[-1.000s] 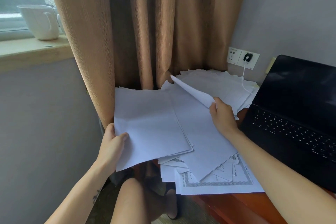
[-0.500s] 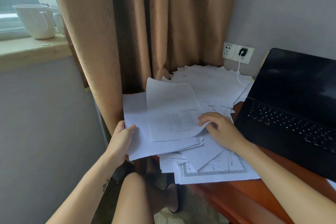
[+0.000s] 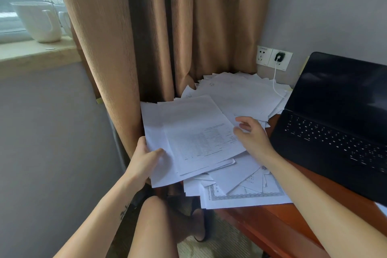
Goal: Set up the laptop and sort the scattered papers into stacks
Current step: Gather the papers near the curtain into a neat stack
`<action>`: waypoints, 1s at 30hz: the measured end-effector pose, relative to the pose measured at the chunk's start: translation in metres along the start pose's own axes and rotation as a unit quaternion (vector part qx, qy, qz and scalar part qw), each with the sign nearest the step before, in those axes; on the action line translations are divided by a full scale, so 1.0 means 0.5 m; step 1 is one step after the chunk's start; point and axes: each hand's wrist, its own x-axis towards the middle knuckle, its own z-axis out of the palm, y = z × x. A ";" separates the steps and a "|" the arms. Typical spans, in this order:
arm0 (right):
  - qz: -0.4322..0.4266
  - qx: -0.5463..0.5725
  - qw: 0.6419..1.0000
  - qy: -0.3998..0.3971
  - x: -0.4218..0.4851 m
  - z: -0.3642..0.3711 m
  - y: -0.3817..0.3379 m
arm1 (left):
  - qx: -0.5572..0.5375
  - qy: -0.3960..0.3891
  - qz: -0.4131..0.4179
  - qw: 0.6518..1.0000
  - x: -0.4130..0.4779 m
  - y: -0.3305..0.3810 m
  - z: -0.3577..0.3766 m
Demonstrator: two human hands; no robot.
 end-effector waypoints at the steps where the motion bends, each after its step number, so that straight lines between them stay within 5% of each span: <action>1: 0.014 -0.001 1.000 -0.016 0.004 0.005 -0.001 | -0.002 0.001 0.001 1.000 0.000 0.000 0.001; 6: 0.021 -0.003 0.996 -0.091 -0.005 0.010 -0.003 | -0.048 -0.001 -0.009 0.999 0.001 0.000 -0.004; 20: -0.045 -0.106 0.992 -0.049 -0.038 0.064 -0.033 | -0.036 0.006 0.025 0.999 0.009 -0.011 -0.019; 23: -0.064 -0.301 0.951 -0.004 -0.029 0.027 -0.011 | -0.042 0.034 0.032 0.998 0.011 -0.010 -0.044; 25: 0.013 -0.413 0.911 -0.022 -0.028 0.008 -0.006 | -0.039 0.048 0.032 0.998 0.012 -0.012 -0.059; 30: 0.091 -0.460 0.881 -0.057 -0.014 -0.014 -0.021 | -0.055 0.060 0.030 0.996 0.009 -0.017 -0.076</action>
